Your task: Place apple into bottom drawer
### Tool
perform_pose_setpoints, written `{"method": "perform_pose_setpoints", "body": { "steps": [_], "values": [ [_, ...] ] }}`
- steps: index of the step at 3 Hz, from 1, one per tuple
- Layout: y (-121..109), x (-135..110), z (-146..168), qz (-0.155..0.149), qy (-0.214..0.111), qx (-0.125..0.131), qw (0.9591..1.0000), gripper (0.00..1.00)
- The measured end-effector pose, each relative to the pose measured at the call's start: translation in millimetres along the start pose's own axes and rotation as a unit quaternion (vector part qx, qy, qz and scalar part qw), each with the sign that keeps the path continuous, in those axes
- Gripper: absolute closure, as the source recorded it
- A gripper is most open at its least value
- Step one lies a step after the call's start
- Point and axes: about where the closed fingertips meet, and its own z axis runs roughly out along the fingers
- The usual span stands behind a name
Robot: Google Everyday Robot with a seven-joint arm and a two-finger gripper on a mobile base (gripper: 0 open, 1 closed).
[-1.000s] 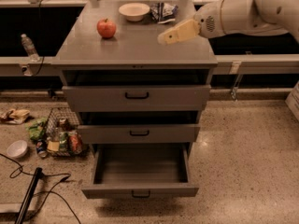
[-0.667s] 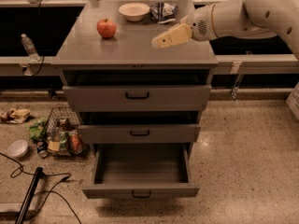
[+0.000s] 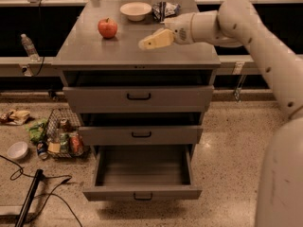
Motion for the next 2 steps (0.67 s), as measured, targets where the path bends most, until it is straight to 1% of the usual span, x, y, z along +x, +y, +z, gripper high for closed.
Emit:
{"method": "perform_pose_setpoints", "body": {
  "steps": [1,2],
  "values": [
    [-22,2,46,-0.015,-0.031,-0.005,0.9994,0.0],
    [-41,1,89,-0.031,-0.043,0.006,0.9986,0.0]
  ]
}}
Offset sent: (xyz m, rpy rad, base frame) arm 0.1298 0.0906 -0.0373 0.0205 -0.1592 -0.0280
